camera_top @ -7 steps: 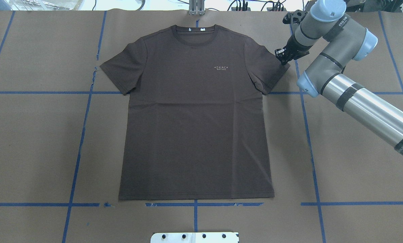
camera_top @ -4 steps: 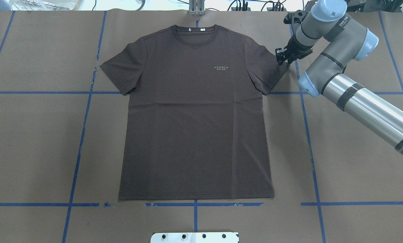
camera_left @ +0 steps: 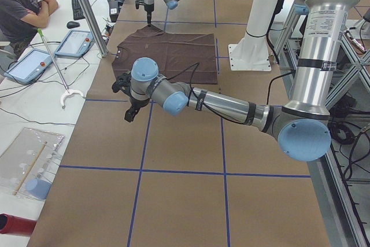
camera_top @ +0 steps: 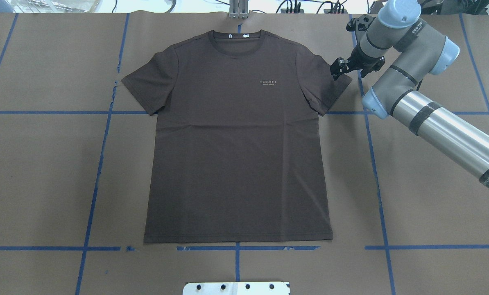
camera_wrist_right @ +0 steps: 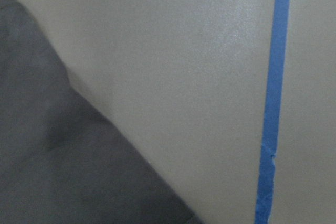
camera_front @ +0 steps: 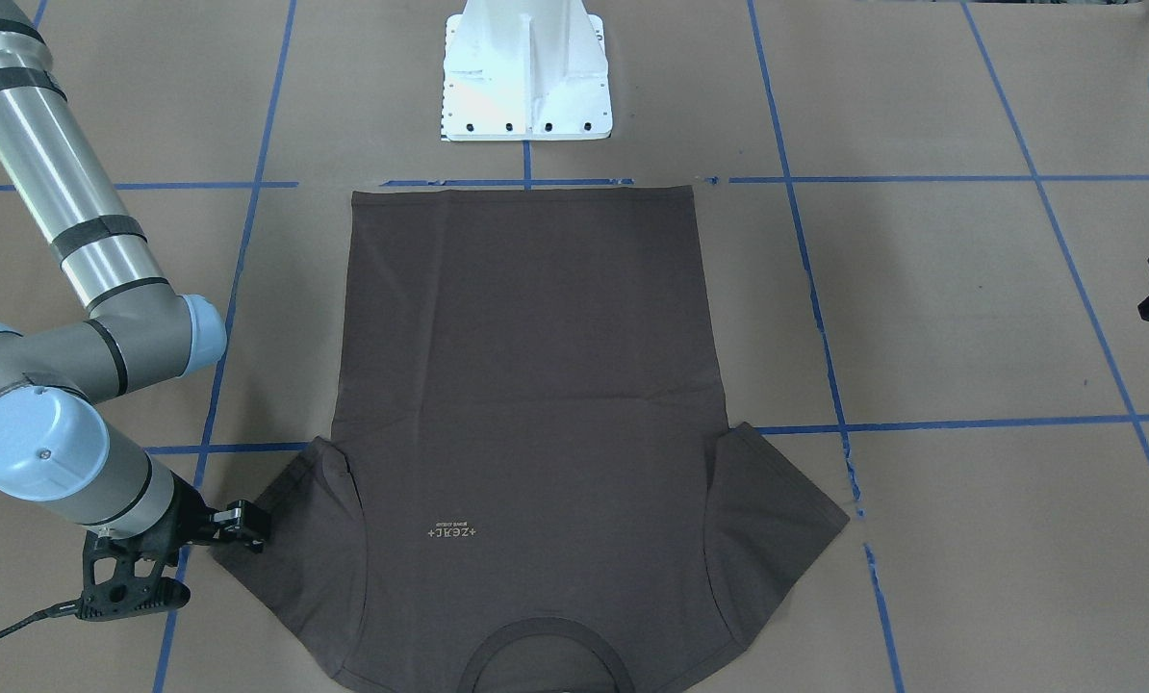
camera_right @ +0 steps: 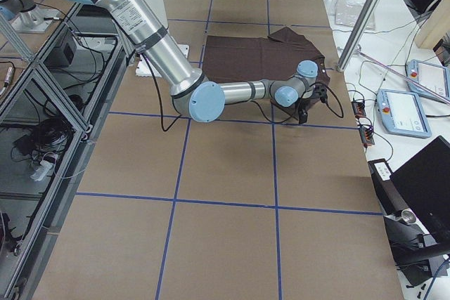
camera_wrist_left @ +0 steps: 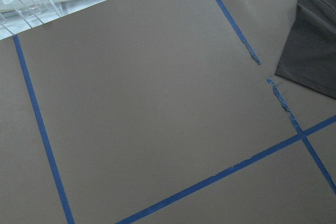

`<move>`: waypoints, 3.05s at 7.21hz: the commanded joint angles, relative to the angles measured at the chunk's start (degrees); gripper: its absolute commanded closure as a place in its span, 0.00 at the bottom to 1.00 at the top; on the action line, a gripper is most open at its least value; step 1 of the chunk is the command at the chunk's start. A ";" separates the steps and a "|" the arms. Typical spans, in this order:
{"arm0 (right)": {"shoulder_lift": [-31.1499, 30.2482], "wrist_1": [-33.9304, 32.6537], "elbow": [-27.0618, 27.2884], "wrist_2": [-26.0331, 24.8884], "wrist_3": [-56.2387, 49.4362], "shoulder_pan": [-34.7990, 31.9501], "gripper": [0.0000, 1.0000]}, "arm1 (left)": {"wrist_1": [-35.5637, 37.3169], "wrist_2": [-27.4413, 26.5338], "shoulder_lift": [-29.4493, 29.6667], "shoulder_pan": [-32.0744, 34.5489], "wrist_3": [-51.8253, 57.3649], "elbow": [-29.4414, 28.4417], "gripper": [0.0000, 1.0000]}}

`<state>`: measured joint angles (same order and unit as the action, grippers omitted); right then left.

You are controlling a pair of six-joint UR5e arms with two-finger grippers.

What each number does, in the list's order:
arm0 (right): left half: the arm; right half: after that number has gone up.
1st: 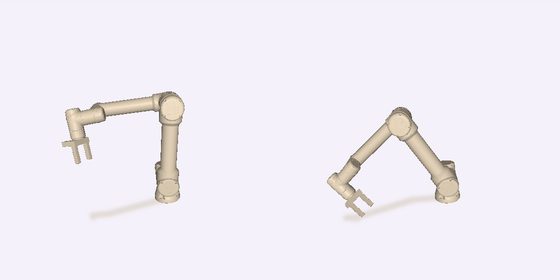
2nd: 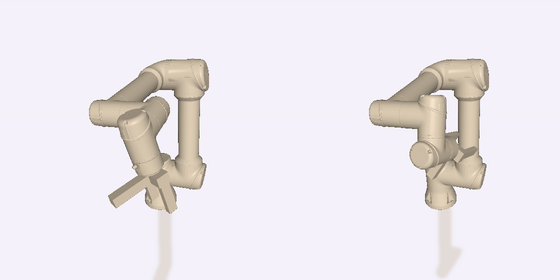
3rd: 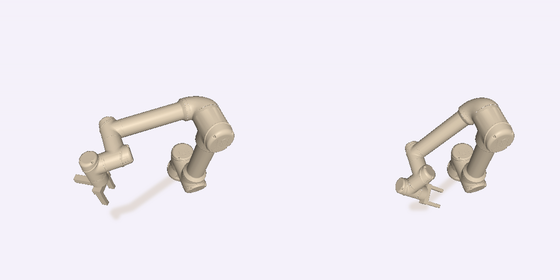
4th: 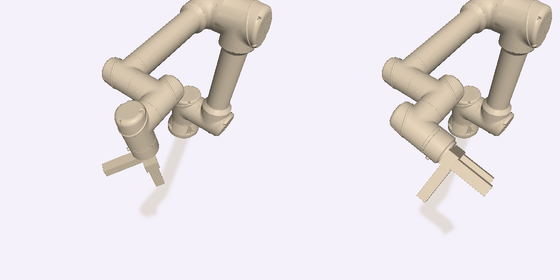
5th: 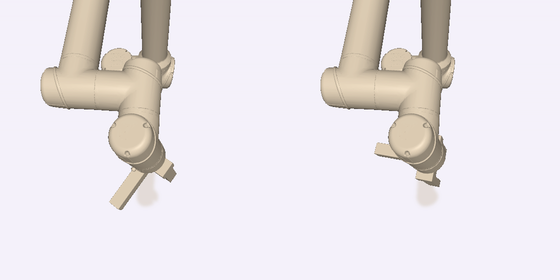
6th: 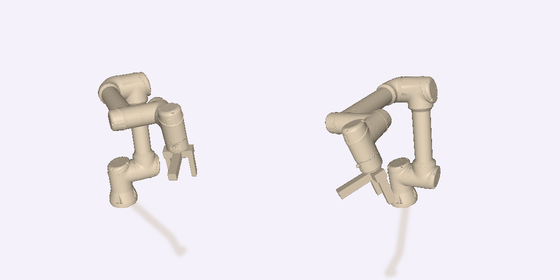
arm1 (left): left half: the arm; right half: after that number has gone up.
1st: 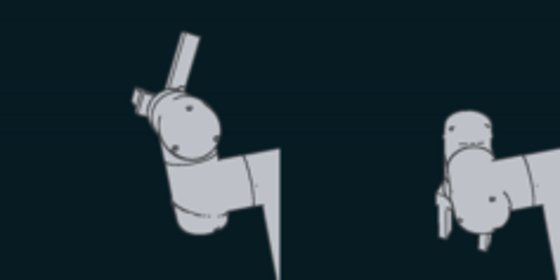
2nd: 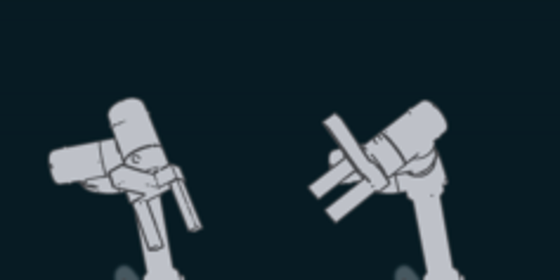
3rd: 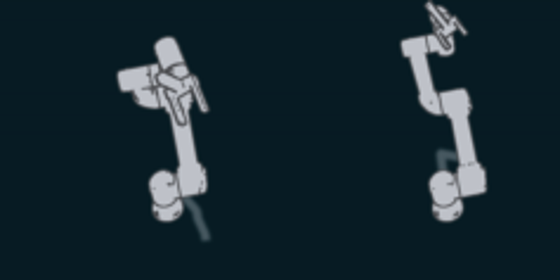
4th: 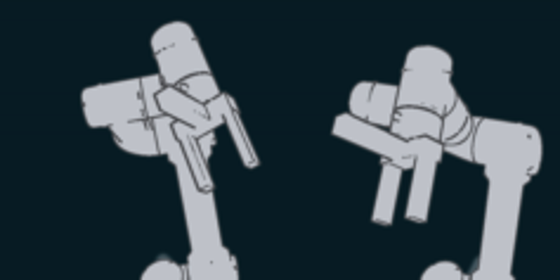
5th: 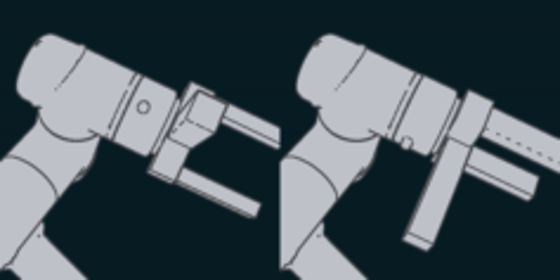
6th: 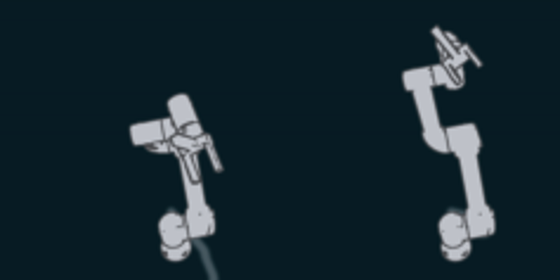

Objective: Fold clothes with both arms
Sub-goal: 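Position the right gripper over the sleeve's outer edge, then fold the sleeve across the chest with the right gripper while the left arm moves in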

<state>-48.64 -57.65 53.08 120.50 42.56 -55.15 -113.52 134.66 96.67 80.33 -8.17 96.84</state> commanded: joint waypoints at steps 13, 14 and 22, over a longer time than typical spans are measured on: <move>6.16 0.26 5.28 0.96 4.54 0.74 1.00 | 0.05 0.08 0.01 0.00 -0.09 0.11 0.00; 9.32 0.26 5.20 0.61 6.11 3.01 1.00 | 0.05 0.08 0.01 0.00 -0.18 0.11 0.00; 13.92 1.84 3.51 -9.42 17.66 8.84 0.00 | -0.04 0.08 3.23 -0.17 -10.13 0.11 0.00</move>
<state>-35.15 -55.52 55.73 110.25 54.40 -46.27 -113.55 134.82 97.66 80.27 -13.30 97.39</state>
